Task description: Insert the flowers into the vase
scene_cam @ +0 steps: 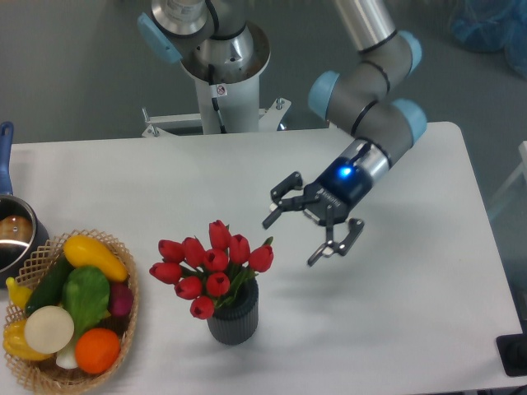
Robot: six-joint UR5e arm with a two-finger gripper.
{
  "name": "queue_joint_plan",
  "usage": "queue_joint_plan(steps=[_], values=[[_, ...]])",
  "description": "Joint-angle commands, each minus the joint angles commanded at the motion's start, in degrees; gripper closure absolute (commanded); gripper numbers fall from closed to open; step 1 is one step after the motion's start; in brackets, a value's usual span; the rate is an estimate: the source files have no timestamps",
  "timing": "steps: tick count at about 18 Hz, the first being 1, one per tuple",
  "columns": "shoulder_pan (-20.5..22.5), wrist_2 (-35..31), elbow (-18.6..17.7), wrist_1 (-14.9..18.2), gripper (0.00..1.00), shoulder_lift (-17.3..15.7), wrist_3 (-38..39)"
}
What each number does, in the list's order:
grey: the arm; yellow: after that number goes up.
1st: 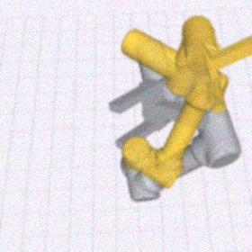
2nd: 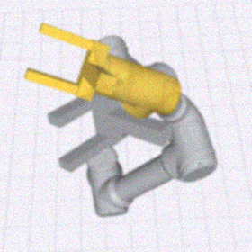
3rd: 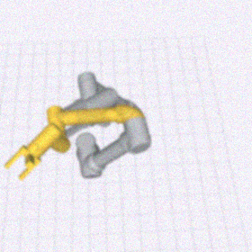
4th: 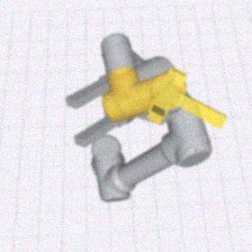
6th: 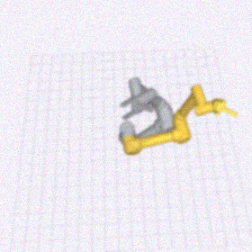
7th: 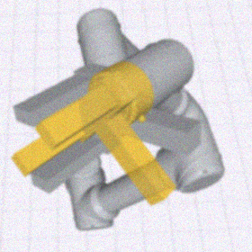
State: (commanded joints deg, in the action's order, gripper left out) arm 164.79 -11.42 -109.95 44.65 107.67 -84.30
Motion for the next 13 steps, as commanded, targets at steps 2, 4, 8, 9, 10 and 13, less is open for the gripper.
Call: queue_joint_plan(steps=[2,4,8,9,10,13], values=[[1.5,-0.2,0.4,0.0,0.00,-1.4,1.1],[3.6,-3.4,0.6,0.0,0.00,-3.7,1.2],[7.9,-18.2,1.0,0.1,0.00,-8.3,1.3],[9.0,-22.0,1.0,0.1,0.00,-9.6,1.3],[10.1,-25.7,1.2,0.1,0.00,-10.7,1.3],[12.6,-39.0,2.8,0.3,0.00,-13.0,1.3]])
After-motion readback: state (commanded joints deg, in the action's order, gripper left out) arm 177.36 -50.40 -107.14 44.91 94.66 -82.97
